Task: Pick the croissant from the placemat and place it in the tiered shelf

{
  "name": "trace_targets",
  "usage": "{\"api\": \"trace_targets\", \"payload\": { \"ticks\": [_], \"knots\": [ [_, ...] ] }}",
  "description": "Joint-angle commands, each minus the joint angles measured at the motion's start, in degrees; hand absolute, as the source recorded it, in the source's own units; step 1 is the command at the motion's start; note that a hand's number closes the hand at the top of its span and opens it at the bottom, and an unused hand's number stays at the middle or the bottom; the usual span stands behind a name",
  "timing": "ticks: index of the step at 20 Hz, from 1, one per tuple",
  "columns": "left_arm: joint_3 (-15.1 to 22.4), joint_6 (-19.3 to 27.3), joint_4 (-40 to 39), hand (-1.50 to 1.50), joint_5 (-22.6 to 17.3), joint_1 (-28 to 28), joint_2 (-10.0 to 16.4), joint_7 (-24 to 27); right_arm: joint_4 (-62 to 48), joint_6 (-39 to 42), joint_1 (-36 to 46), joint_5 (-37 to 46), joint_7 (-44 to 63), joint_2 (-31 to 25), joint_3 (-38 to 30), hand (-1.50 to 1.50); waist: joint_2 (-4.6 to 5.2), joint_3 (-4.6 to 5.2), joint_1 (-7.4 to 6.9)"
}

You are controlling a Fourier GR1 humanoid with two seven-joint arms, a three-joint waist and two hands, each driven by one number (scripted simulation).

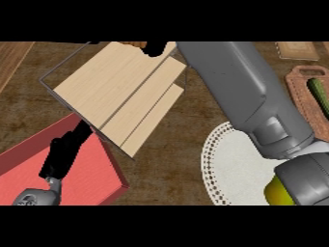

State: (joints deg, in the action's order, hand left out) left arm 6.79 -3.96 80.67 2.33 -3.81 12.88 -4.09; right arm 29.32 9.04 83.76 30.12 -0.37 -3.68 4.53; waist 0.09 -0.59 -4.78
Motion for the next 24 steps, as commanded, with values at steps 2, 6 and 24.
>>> {"api": "trace_targets", "payload": {
  "ticks": [2,6,24],
  "knots": [
    [1.0,-0.5,-0.8,0.0,0.3,-1.6,-0.8,0.0,-6.0,4.6,-4.8,-14.3,2.1,3.5,-8.1,-1.5,2.02,0.67,-2.52],
    [2.9,-0.4,-2.3,0.0,1.6,-0.4,-2.1,1.7,-7.3,4.0,-5.2,-21.8,0.5,3.5,-12.5,-1.5,1.95,0.68,-2.86],
    [-0.3,0.5,0.6,0.0,0.8,2.1,-1.3,-0.6,-11.7,-15.9,-3.4,-29.8,-2.4,-10.5,-24.4,-1.5,1.28,0.6,2.37]
  ]
}}
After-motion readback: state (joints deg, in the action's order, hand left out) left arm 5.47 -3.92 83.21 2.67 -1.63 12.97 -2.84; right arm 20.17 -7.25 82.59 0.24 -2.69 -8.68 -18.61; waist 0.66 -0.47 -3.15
